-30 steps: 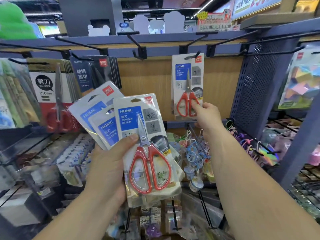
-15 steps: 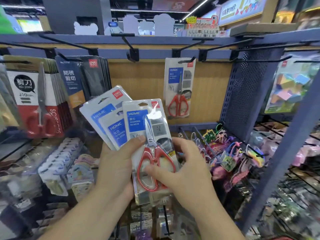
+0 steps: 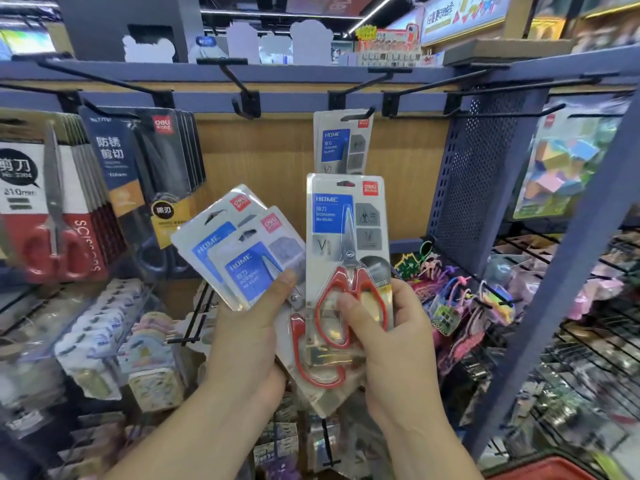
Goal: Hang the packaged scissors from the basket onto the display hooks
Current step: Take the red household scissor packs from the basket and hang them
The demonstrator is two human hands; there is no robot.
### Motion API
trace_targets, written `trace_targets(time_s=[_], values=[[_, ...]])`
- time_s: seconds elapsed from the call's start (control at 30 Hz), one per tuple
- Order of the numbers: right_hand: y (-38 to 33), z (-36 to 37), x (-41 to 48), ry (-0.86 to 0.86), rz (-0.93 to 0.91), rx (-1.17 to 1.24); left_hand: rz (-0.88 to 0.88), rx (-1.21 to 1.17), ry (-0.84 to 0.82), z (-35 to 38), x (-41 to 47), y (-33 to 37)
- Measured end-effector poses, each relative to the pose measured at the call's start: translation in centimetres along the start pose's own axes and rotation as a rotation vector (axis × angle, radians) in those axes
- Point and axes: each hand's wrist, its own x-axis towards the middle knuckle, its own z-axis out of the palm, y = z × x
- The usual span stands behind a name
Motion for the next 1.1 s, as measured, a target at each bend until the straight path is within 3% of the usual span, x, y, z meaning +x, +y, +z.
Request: trace_targets(time_s=[0.23, 0.57, 1.1], values=[[-0.7, -0.6, 0.7, -0.079, 0.030, 0.059, 0.064, 0.076, 0.057, -1.1, 0.8, 0.7], [-3.5, -1.5, 2.6, -0.109, -0.288, -0.083, 0.098, 0.134, 0.072, -1.9, 1.3, 2.5], [-3.4, -0.3, 8.8, -0.047, -0.189, -0.106, 0.128, 0.090, 0.100, -2.8, 0.6, 4.0]])
